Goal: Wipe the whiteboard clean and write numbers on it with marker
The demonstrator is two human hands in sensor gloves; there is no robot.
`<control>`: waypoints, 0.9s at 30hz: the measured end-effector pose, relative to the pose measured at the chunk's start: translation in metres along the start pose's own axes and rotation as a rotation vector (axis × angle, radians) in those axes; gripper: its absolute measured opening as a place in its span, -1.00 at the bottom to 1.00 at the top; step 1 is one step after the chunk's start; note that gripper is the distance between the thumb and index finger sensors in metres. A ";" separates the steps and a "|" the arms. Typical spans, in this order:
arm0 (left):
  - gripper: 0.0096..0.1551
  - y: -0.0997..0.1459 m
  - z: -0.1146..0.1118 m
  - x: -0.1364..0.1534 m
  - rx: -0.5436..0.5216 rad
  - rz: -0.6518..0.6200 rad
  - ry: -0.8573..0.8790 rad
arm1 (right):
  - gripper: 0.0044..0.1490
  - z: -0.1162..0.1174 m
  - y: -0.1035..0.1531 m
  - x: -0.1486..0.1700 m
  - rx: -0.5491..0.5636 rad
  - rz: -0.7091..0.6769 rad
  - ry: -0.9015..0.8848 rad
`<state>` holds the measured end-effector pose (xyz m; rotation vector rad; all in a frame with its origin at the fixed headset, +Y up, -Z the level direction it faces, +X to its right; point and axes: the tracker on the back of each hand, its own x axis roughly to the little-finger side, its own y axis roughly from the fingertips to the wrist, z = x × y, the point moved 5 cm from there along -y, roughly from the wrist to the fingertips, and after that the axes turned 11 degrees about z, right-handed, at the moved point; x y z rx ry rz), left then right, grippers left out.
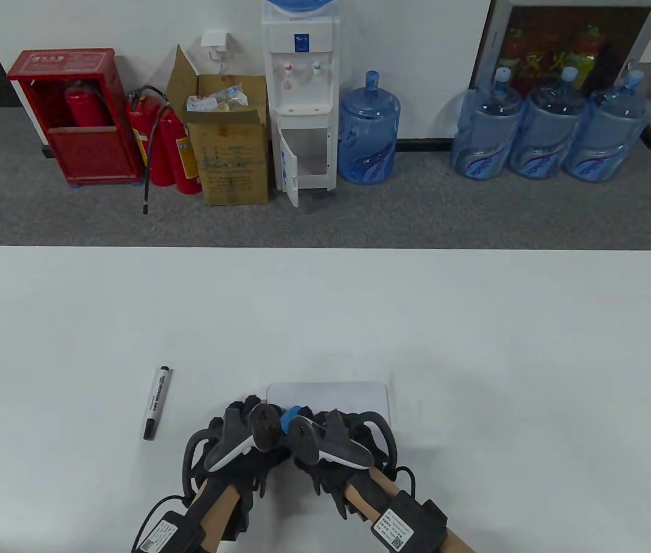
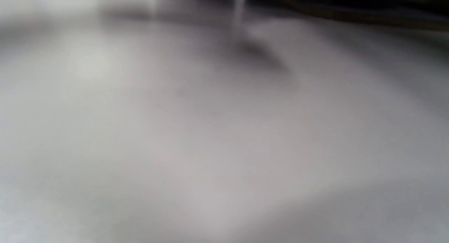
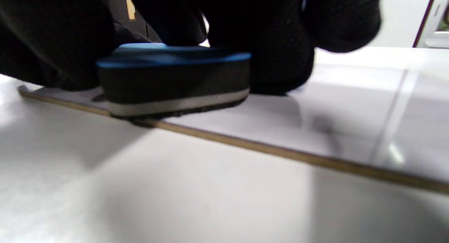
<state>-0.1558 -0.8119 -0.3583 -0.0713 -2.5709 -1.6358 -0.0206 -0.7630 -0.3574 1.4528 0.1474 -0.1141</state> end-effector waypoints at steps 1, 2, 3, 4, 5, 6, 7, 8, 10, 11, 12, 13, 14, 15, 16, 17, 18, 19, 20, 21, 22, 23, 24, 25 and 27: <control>-0.07 0.000 0.000 0.000 0.000 0.000 0.001 | -0.05 0.000 -0.001 0.004 0.000 0.029 0.003; -0.07 0.000 0.000 0.000 0.000 0.000 0.005 | -0.05 -0.001 -0.004 0.010 0.004 0.061 0.013; -0.07 0.000 0.000 0.000 -0.001 0.000 0.015 | -0.05 -0.001 -0.006 0.017 0.005 0.092 0.016; -0.08 0.000 0.000 0.000 0.000 0.000 0.016 | -0.05 -0.002 -0.009 0.023 0.003 0.121 0.013; -0.07 0.000 0.000 0.000 0.002 0.001 0.015 | -0.05 -0.002 -0.011 0.032 -0.002 0.156 0.011; -0.07 0.000 0.000 0.000 0.001 0.001 0.013 | -0.05 -0.002 -0.014 0.041 -0.007 0.189 0.005; -0.07 0.000 0.000 0.000 0.000 0.002 0.013 | -0.05 -0.002 -0.016 0.050 -0.011 0.208 -0.001; -0.07 0.000 0.000 0.000 0.002 0.002 0.013 | -0.05 -0.002 -0.018 0.061 -0.013 0.237 -0.006; -0.07 0.000 0.000 0.000 0.002 0.002 0.014 | -0.05 -0.002 -0.021 0.082 -0.020 0.289 -0.010; -0.07 0.000 0.000 0.000 0.002 0.002 0.014 | -0.06 -0.002 -0.022 0.093 -0.023 0.312 -0.021; -0.07 0.000 0.000 0.000 0.002 0.002 0.014 | -0.05 -0.002 -0.022 0.101 -0.025 0.331 -0.030; -0.07 0.000 0.000 0.000 0.003 0.001 0.015 | -0.05 -0.002 -0.022 0.109 -0.027 0.347 -0.045; -0.07 0.000 0.000 0.000 0.004 0.001 0.017 | -0.05 -0.001 -0.022 0.113 -0.029 0.353 -0.058; -0.07 0.000 0.000 0.000 0.005 0.000 0.018 | -0.05 -0.001 -0.021 0.114 -0.031 0.351 -0.081; -0.07 0.000 0.000 0.000 0.006 0.001 0.017 | -0.05 0.000 -0.021 0.113 -0.028 0.347 -0.087; -0.07 0.000 0.000 0.000 0.005 0.001 0.017 | -0.05 0.000 -0.022 0.110 -0.017 0.340 -0.060; -0.08 0.000 0.000 0.000 0.005 0.002 0.016 | -0.05 0.000 -0.022 0.106 -0.011 0.333 -0.028; -0.07 0.000 0.000 0.000 0.005 0.002 0.016 | -0.04 -0.001 -0.021 0.103 -0.008 0.323 -0.001; -0.08 0.000 0.000 0.000 0.005 0.002 0.017 | -0.05 -0.001 -0.021 0.095 -0.002 0.294 0.013; -0.07 0.000 0.000 -0.001 0.005 0.002 0.017 | -0.05 -0.001 -0.020 0.087 -0.004 0.261 -0.001; -0.07 0.000 0.000 -0.001 0.004 0.002 0.018 | -0.06 0.000 -0.020 0.080 -0.005 0.240 -0.013; -0.07 0.000 0.000 -0.001 0.004 0.002 0.017 | -0.06 0.000 -0.018 0.070 -0.008 0.207 -0.014; -0.07 0.000 0.000 -0.001 0.004 0.002 0.017 | -0.07 0.000 -0.016 0.059 -0.009 0.169 -0.004; -0.07 0.000 0.000 -0.001 0.005 0.002 0.017 | -0.07 0.000 -0.013 0.048 -0.006 0.129 0.007; -0.08 0.000 0.000 -0.001 0.005 0.003 0.017 | -0.08 0.001 -0.006 0.029 -0.008 0.050 0.019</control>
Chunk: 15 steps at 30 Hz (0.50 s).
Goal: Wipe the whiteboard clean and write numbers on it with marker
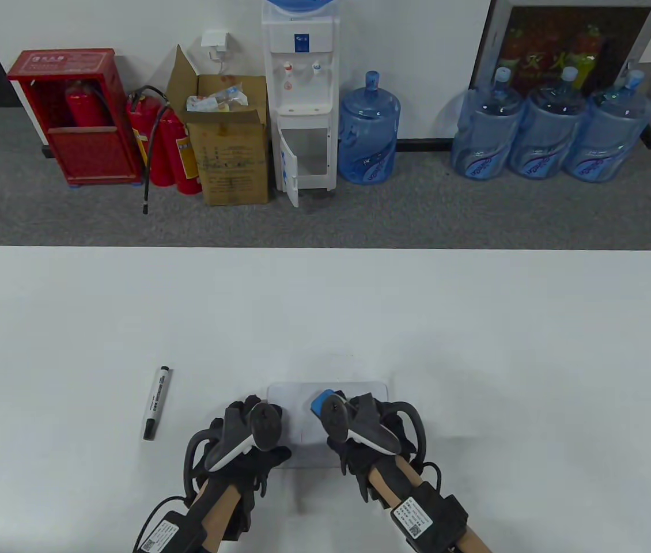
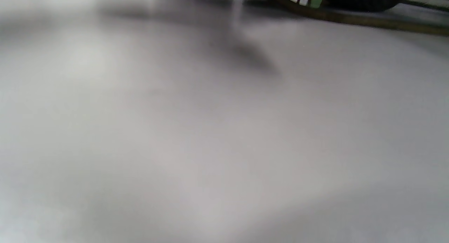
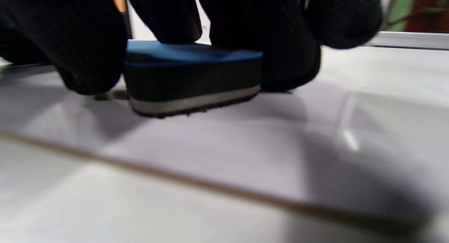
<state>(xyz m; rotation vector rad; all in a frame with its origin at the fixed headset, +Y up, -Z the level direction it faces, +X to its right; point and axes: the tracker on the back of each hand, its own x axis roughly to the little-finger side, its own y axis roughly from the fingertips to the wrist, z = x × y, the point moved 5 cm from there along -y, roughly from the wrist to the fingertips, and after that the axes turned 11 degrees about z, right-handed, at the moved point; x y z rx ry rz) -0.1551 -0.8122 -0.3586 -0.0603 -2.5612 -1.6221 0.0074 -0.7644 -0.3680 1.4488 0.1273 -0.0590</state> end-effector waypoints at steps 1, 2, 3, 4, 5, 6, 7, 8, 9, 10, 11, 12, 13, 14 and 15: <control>-0.07 0.000 0.000 0.000 0.000 0.000 -0.001 | -0.07 0.000 0.005 -0.009 0.002 -0.036 0.008; -0.07 0.000 0.000 0.000 0.000 0.001 -0.001 | -0.07 0.001 0.010 -0.016 -0.001 -0.062 0.022; -0.08 0.000 0.000 0.000 0.000 0.001 -0.001 | -0.07 0.001 0.013 -0.019 -0.002 -0.076 0.030; -0.07 0.000 0.000 0.000 0.000 0.001 -0.001 | -0.06 0.001 0.017 -0.021 -0.005 -0.090 0.040; -0.08 0.000 0.000 0.000 0.001 0.001 0.001 | -0.06 0.001 0.019 -0.021 -0.008 -0.100 0.043; -0.07 0.000 0.000 0.000 0.003 0.001 0.004 | -0.06 0.001 0.021 -0.020 -0.016 -0.113 0.035; -0.07 0.000 0.000 0.000 0.004 0.002 0.006 | -0.06 0.002 0.023 -0.018 -0.025 -0.122 0.025; -0.07 0.000 0.000 0.000 0.005 0.002 0.006 | -0.07 0.002 0.025 -0.016 -0.036 -0.129 0.016; -0.07 0.000 0.000 0.000 0.005 0.002 0.007 | -0.07 0.003 0.027 -0.013 -0.047 -0.135 0.010; -0.08 0.000 0.000 0.000 0.005 0.002 0.007 | -0.07 0.003 0.028 -0.010 -0.054 -0.138 0.007; -0.07 0.000 0.000 0.000 0.005 0.002 0.007 | -0.08 0.003 0.030 -0.006 -0.061 -0.144 0.008; -0.07 0.000 0.000 0.000 0.005 0.002 0.007 | -0.08 0.004 0.031 -0.004 -0.063 -0.144 0.010; -0.07 0.000 0.000 0.000 0.006 0.002 0.007 | -0.08 0.004 0.032 0.001 -0.067 -0.142 0.011; -0.07 0.000 0.000 0.000 0.006 0.002 0.007 | -0.08 0.003 0.032 0.005 -0.067 -0.139 0.007; -0.08 0.000 0.000 0.000 0.005 0.002 0.007 | -0.08 0.003 0.032 0.012 -0.070 -0.126 -0.006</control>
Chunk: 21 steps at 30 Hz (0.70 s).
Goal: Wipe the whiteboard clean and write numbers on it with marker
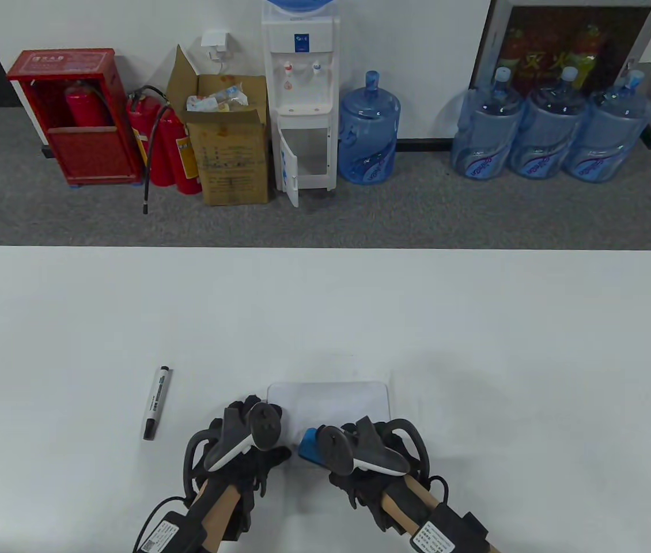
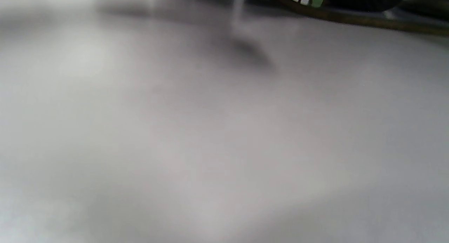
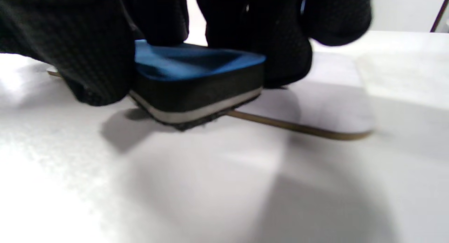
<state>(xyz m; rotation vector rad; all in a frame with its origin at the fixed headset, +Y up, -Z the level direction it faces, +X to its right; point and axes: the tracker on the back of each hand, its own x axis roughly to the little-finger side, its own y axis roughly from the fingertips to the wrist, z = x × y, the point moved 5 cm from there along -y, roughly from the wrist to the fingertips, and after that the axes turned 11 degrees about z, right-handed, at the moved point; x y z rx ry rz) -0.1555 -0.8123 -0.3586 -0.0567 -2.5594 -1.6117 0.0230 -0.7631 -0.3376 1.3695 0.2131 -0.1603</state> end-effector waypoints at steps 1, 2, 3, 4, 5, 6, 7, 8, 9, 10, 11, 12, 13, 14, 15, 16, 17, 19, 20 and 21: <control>-0.07 0.000 0.000 0.000 0.000 0.000 0.000 | -0.08 -0.001 0.000 0.009 -0.004 0.023 -0.022; -0.08 0.000 0.000 0.000 0.000 0.000 0.000 | -0.07 -0.001 -0.001 0.016 -0.004 0.040 -0.036; -0.07 0.000 0.000 0.000 0.000 0.000 0.000 | -0.07 -0.003 -0.002 0.030 0.003 0.079 -0.064; -0.08 0.000 0.000 0.000 0.000 0.000 0.000 | -0.07 -0.005 -0.004 0.042 0.012 0.109 -0.082; -0.07 0.000 0.000 0.000 0.000 0.000 0.000 | -0.07 -0.007 -0.006 0.056 0.019 0.147 -0.103; -0.07 0.000 0.000 0.000 0.000 0.000 0.000 | -0.06 -0.008 -0.007 0.070 0.025 0.186 -0.124; -0.07 0.000 0.000 0.000 0.000 0.000 0.000 | -0.04 -0.011 -0.009 0.093 0.038 0.257 -0.164; -0.07 0.000 0.000 0.000 0.000 0.000 0.000 | -0.03 -0.012 -0.010 0.115 0.053 0.331 -0.201; -0.07 0.000 0.000 0.000 0.000 0.000 0.000 | -0.03 -0.012 -0.010 0.130 0.060 0.379 -0.224; -0.07 0.000 0.000 0.000 0.003 -0.001 0.002 | -0.02 -0.012 -0.010 0.153 0.070 0.455 -0.256; -0.08 0.000 0.000 0.000 0.004 -0.001 0.002 | -0.02 -0.012 -0.009 0.166 0.076 0.498 -0.272; -0.07 0.000 0.000 0.000 0.004 -0.001 0.003 | -0.02 -0.010 -0.007 0.183 0.082 0.552 -0.289; -0.07 0.000 0.000 0.000 0.004 -0.001 0.002 | -0.01 -0.009 -0.005 0.193 0.083 0.585 -0.295; -0.07 0.000 0.000 0.000 0.004 -0.001 0.002 | -0.01 -0.008 -0.002 0.205 0.087 0.626 -0.301; -0.07 0.000 0.000 0.000 0.005 -0.001 0.002 | -0.01 -0.006 0.000 0.216 0.092 0.662 -0.304; -0.08 0.000 0.000 0.000 0.005 -0.001 0.002 | -0.01 -0.005 0.002 0.222 0.092 0.679 -0.301; -0.08 0.000 0.000 0.000 0.005 -0.001 0.002 | -0.01 -0.004 0.003 0.229 0.088 0.702 -0.294; -0.07 0.000 0.000 0.000 0.005 -0.001 0.002 | -0.01 -0.001 0.004 0.237 0.084 0.728 -0.283; -0.07 0.000 0.000 0.001 0.007 -0.001 0.002 | -0.01 0.001 0.005 0.240 0.082 0.742 -0.273; -0.07 0.000 0.000 0.001 0.007 0.000 0.002 | -0.01 0.002 0.005 0.242 0.080 0.748 -0.267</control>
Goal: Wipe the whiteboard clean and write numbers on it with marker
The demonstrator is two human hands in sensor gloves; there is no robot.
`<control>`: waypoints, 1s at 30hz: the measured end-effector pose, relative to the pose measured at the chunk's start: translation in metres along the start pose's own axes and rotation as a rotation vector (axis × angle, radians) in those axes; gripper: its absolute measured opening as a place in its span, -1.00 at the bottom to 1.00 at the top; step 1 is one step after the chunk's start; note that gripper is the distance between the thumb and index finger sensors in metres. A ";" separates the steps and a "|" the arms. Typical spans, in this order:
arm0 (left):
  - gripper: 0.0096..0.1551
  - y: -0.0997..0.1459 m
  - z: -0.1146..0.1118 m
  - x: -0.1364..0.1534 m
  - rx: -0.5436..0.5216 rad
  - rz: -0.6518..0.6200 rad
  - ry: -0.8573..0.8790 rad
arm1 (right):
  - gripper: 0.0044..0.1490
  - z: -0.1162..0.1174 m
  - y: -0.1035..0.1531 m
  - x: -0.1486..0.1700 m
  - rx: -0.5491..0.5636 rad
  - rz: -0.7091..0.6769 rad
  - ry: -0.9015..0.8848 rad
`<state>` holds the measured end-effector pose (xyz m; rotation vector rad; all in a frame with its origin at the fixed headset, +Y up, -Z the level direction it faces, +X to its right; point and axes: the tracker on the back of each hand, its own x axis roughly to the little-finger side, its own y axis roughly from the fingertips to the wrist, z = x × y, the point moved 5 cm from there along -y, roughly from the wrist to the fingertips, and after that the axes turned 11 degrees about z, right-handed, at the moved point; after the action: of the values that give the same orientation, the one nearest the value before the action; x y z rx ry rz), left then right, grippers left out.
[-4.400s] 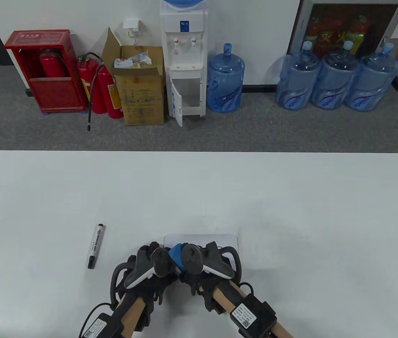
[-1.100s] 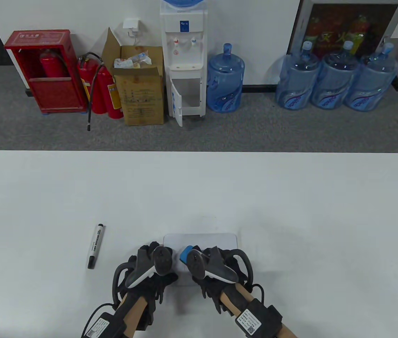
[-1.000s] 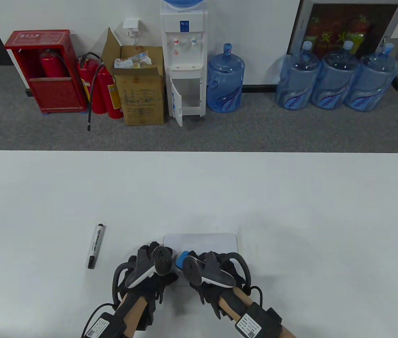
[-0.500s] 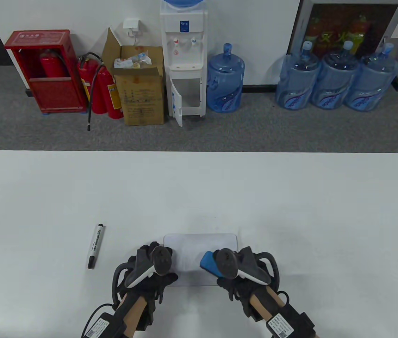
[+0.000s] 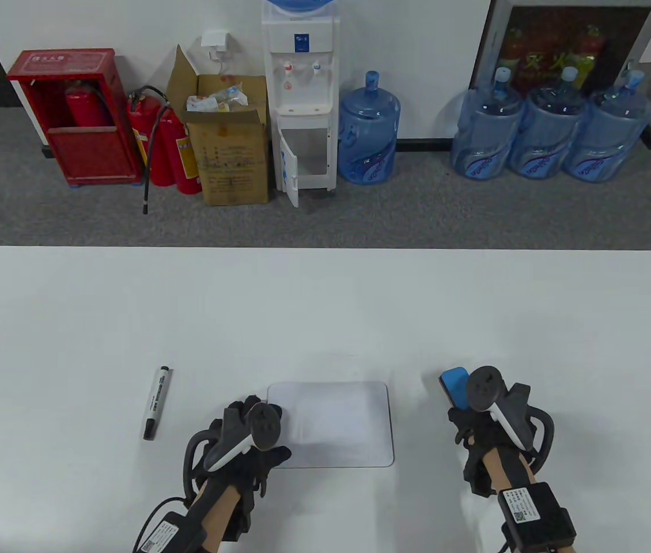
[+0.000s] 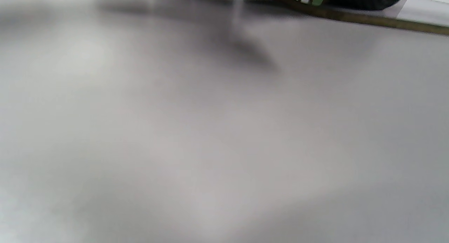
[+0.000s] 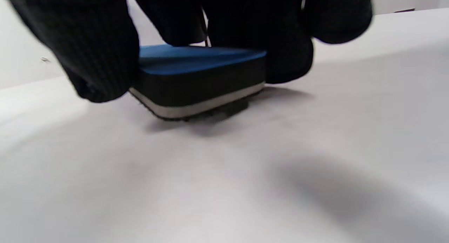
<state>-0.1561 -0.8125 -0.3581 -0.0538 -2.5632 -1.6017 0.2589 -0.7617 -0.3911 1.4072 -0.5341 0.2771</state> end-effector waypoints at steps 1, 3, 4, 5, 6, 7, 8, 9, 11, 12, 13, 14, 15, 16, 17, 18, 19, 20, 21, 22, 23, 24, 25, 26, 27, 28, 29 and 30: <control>-0.07 0.000 0.000 0.000 0.000 0.000 0.000 | -0.01 0.002 -0.001 0.002 -0.002 0.005 0.011; -0.08 0.000 0.000 0.000 0.000 0.000 0.000 | -0.01 0.004 -0.002 0.003 -0.004 0.011 0.025; -0.07 0.000 0.000 0.000 0.001 0.000 0.001 | -0.02 0.004 -0.002 0.003 0.005 0.010 0.030; -0.08 0.000 0.000 0.000 0.001 0.000 0.001 | -0.02 0.004 -0.002 0.002 0.010 0.008 0.036; -0.08 0.000 0.000 0.000 0.001 0.000 0.001 | -0.02 0.005 -0.001 0.001 0.009 0.005 0.052; -0.08 0.000 0.000 0.000 0.001 0.000 0.001 | -0.02 0.004 0.000 0.000 0.006 0.003 0.071; -0.08 0.000 0.000 0.000 0.001 0.000 0.001 | 0.00 0.004 0.001 -0.001 0.005 0.001 0.076; -0.07 0.000 0.000 0.000 0.001 0.000 0.001 | 0.02 0.001 0.002 -0.003 0.013 -0.005 0.069; -0.07 0.000 0.000 0.000 0.001 0.000 0.001 | 0.02 -0.008 0.008 -0.010 0.045 -0.040 0.024; -0.08 0.000 0.000 0.000 0.001 0.000 0.001 | 0.02 -0.011 0.011 -0.013 0.053 -0.057 0.010; -0.07 0.000 0.000 0.000 0.001 0.000 0.001 | 0.01 -0.016 0.016 -0.019 0.063 -0.090 -0.008; -0.08 0.000 0.000 0.000 0.001 0.000 0.001 | 0.00 -0.020 0.022 -0.025 0.071 -0.122 -0.022; -0.07 0.000 0.000 0.000 0.001 0.000 0.001 | 0.00 -0.023 0.026 -0.029 0.078 -0.145 -0.035; -0.07 0.000 0.000 0.000 0.001 0.000 0.001 | -0.02 -0.025 0.035 -0.037 0.088 -0.206 -0.069; -0.08 0.000 0.000 0.000 0.001 0.000 0.001 | -0.03 -0.025 0.040 -0.042 0.084 -0.252 -0.090; -0.07 0.000 0.000 0.000 0.004 0.003 -0.001 | -0.04 -0.024 0.047 -0.047 0.079 -0.297 -0.112; -0.08 0.000 0.000 0.000 0.004 0.007 0.000 | -0.05 -0.023 0.057 -0.053 0.077 -0.335 -0.142; -0.08 0.000 0.000 0.001 0.003 0.009 0.001 | -0.06 -0.023 0.063 -0.057 0.081 -0.371 -0.165; -0.08 0.001 -0.001 0.001 0.004 0.010 0.002 | -0.07 -0.024 0.070 -0.060 0.109 -0.424 -0.208; -0.08 0.001 -0.001 0.001 0.005 0.010 0.003 | -0.07 -0.024 0.074 -0.062 0.132 -0.446 -0.241; -0.08 0.001 -0.001 0.001 0.006 0.011 0.004 | -0.08 -0.023 0.078 -0.062 0.144 -0.453 -0.269; -0.08 0.001 -0.001 0.001 0.007 0.011 0.006 | -0.08 -0.020 0.080 -0.061 0.151 -0.461 -0.285; -0.08 0.001 -0.001 0.001 0.008 0.011 0.006 | -0.09 -0.019 0.081 -0.061 0.157 -0.468 -0.282; -0.08 0.001 -0.001 0.001 0.009 0.011 0.007 | -0.08 -0.016 0.082 -0.060 0.172 -0.467 -0.248; -0.08 0.001 -0.002 0.001 0.010 0.011 0.005 | -0.08 -0.014 0.081 -0.058 0.171 -0.460 -0.215; -0.08 0.001 -0.002 0.002 0.011 0.011 0.001 | -0.09 -0.012 0.080 -0.057 0.162 -0.459 -0.206; -0.08 0.000 -0.002 0.003 0.016 0.010 0.002 | -0.08 -0.011 0.079 -0.054 0.152 -0.458 -0.214; -0.08 0.001 -0.002 0.003 0.018 0.009 0.006 | -0.09 -0.011 0.079 -0.052 0.147 -0.456 -0.227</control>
<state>-0.1591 -0.8145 -0.3562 -0.0587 -2.5692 -1.5736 0.1783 -0.7321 -0.3508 1.6701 -0.3662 -0.2168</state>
